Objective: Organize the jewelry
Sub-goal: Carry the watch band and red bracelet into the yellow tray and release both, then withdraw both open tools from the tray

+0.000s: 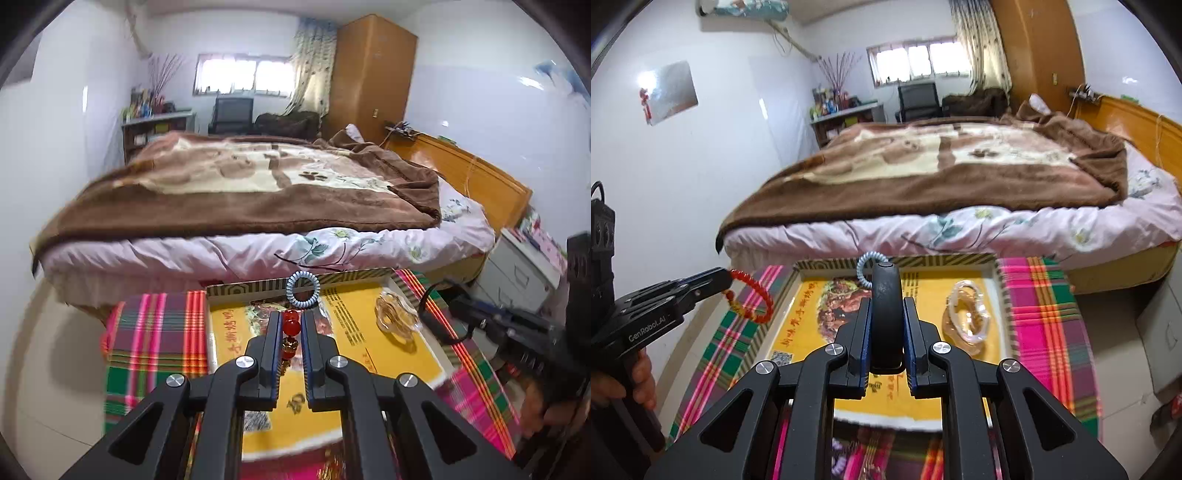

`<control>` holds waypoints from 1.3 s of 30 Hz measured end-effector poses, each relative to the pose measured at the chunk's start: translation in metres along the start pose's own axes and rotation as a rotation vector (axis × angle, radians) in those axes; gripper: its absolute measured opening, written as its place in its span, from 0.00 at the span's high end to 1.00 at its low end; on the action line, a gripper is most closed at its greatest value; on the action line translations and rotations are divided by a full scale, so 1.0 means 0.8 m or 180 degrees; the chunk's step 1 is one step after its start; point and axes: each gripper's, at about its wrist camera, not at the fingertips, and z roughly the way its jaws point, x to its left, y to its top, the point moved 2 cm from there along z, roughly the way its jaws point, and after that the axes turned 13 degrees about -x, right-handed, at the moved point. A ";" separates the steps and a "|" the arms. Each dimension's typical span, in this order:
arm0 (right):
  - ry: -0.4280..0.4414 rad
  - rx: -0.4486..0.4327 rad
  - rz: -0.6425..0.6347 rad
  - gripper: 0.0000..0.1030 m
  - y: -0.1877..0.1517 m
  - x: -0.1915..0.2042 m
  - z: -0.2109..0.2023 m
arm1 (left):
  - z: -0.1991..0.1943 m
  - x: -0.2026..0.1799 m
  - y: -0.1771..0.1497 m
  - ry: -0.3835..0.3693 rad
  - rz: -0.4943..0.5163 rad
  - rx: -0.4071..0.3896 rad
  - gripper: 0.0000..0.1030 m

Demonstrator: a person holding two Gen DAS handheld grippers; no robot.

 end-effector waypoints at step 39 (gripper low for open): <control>-0.0212 0.0664 -0.0126 0.54 -0.038 -0.028 0.162 | 0.136 0.062 -0.058 0.0453 -0.0182 0.0519 0.41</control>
